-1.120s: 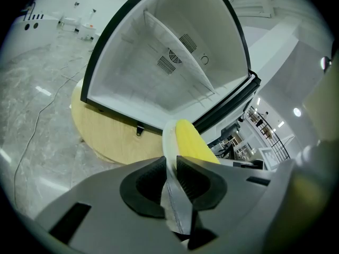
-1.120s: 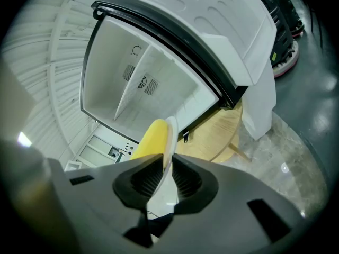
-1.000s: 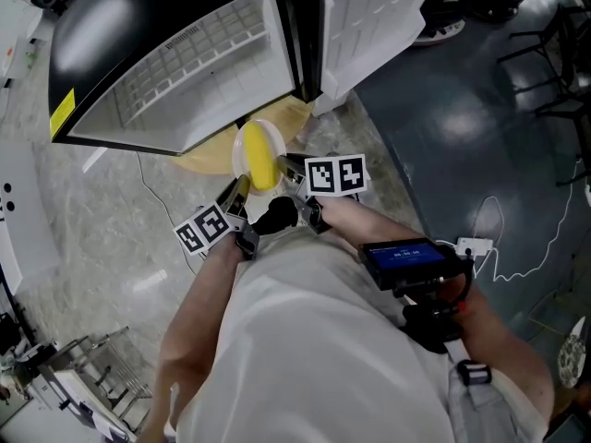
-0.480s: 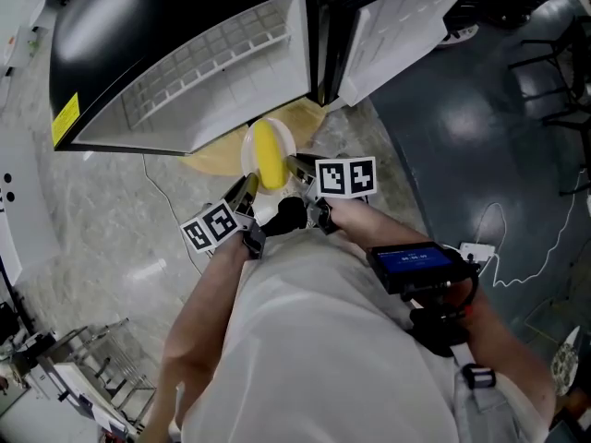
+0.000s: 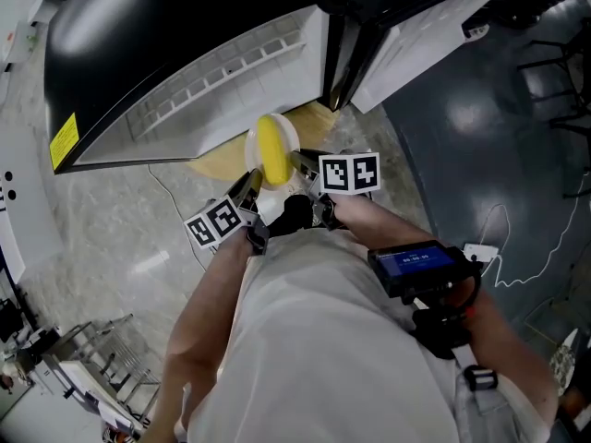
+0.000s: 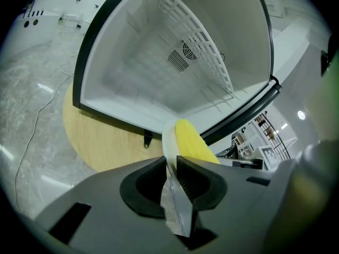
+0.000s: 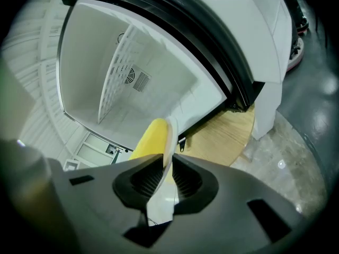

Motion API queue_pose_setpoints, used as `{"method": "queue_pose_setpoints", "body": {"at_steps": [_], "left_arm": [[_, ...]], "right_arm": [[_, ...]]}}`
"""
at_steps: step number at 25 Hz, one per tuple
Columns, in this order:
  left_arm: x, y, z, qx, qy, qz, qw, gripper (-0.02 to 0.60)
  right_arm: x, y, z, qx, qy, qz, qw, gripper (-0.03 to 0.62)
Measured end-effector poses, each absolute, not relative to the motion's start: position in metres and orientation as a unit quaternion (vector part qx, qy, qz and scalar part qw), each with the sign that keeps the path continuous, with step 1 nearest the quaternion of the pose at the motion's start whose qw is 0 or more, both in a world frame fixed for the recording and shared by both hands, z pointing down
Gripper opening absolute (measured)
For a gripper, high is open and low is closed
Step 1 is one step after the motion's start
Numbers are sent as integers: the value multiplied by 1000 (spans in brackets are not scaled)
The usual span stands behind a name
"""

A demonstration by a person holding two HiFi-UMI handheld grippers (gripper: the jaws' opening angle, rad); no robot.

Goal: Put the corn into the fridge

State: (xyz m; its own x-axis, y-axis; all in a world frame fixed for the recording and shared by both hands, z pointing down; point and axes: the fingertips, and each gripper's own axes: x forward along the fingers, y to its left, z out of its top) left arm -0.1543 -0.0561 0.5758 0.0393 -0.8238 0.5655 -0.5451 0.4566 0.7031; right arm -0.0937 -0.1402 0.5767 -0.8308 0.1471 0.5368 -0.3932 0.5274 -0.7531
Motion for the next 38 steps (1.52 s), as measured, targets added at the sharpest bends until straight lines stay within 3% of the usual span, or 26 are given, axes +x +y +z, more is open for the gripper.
{"method": "queue_pose_setpoints", "body": {"at_steps": [38], "left_arm": [[-248,-113,608,496,-710,-80,494,57]], "right_arm": [[-189,-196,613,114,-829,466,288,57]]}}
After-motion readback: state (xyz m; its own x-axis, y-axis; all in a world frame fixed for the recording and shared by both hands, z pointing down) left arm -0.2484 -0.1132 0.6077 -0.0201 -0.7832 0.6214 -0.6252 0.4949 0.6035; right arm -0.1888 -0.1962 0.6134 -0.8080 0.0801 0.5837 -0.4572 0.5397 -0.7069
